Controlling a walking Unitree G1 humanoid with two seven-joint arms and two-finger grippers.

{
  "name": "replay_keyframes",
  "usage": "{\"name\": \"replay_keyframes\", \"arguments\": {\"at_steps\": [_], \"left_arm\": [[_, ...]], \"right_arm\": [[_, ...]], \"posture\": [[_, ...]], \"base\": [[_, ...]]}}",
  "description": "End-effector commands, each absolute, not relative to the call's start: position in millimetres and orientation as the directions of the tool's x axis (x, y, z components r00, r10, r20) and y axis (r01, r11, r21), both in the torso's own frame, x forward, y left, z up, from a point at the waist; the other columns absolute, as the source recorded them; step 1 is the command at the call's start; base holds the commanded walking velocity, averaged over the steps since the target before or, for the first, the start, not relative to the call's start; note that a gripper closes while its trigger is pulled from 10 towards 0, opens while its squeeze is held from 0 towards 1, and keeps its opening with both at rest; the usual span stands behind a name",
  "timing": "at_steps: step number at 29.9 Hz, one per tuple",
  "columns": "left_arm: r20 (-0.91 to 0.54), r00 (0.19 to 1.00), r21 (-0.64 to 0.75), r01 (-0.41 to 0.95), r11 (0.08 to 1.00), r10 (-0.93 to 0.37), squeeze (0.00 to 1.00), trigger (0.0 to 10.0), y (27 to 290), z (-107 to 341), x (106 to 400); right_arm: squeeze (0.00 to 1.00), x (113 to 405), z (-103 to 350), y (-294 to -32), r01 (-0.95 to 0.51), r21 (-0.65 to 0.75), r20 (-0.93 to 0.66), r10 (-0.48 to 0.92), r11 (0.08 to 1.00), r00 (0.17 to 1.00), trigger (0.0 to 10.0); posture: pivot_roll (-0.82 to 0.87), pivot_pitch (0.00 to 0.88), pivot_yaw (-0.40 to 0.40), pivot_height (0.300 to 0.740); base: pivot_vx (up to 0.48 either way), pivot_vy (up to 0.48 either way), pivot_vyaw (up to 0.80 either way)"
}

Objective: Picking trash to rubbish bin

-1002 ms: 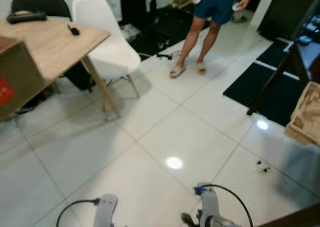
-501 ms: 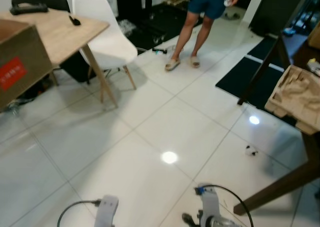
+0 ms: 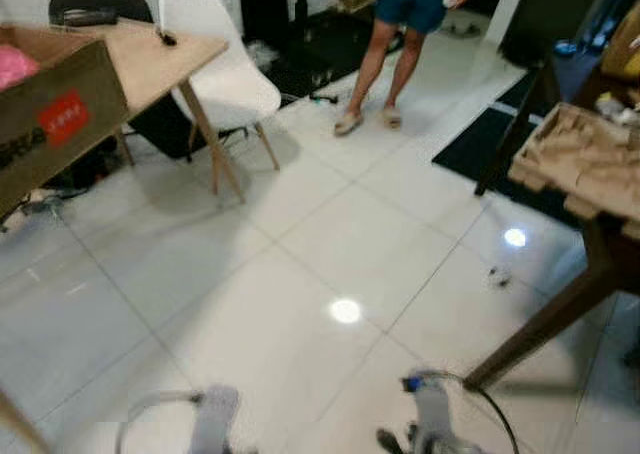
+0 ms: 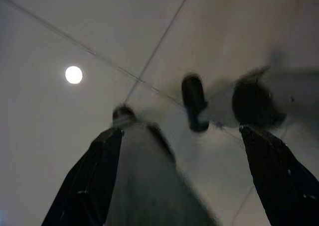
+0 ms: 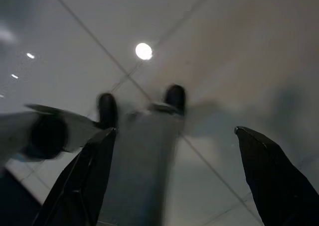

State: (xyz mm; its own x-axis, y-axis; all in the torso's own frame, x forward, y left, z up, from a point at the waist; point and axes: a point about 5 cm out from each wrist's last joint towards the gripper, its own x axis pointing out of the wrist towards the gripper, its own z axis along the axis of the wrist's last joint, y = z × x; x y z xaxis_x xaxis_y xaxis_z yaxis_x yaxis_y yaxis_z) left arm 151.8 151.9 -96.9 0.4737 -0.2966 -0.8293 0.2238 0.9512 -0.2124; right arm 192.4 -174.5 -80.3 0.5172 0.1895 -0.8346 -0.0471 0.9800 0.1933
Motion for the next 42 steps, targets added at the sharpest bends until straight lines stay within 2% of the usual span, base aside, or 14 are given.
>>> {"name": "replay_keyframes", "arguments": {"at_steps": [1,11,32,42], "left_arm": [[-0.828,0.471,-0.214,0.236,0.948,-0.305,0.00,10.0,151.4,-96.4,153.0],[-0.830,0.471,-0.196,0.256,0.947,-0.299,0.00,10.0,152.3,-96.0,154.2],[-0.836,0.453,-0.217,0.248,0.944,-0.311,0.00,10.0,148.7,-98.0,149.6],[-0.838,0.448,-0.221,0.243,0.945,-0.311,0.00,10.0,148.6,-98.8,147.3]], "right_arm": [[0.00,190.8,-81.2,-174.4,-0.043,0.193,-0.837,0.188,0.980,0.513,10.0],[0.00,190.7,-81.2,-174.5,-0.040,0.195,-0.837,0.188,0.980,0.515,10.0],[0.00,189.5,-81.6,-176.4,-0.041,0.190,-0.839,0.184,0.981,0.512,10.0],[0.00,189.4,-81.6,-177.8,-0.040,0.184,-0.841,0.179,0.982,0.511,10.0]], "posture": [[0.05,0.063,-0.024,0.740],[0.05,0.064,-0.021,0.740],[0.04,0.068,-0.024,0.740],[0.04,0.071,-0.030,0.740]], "base": [[0.000,0.000,0.00],[0.000,-0.170,0.00],[0.000,-0.373,0.00],[0.000,-0.404,-0.61]]}}
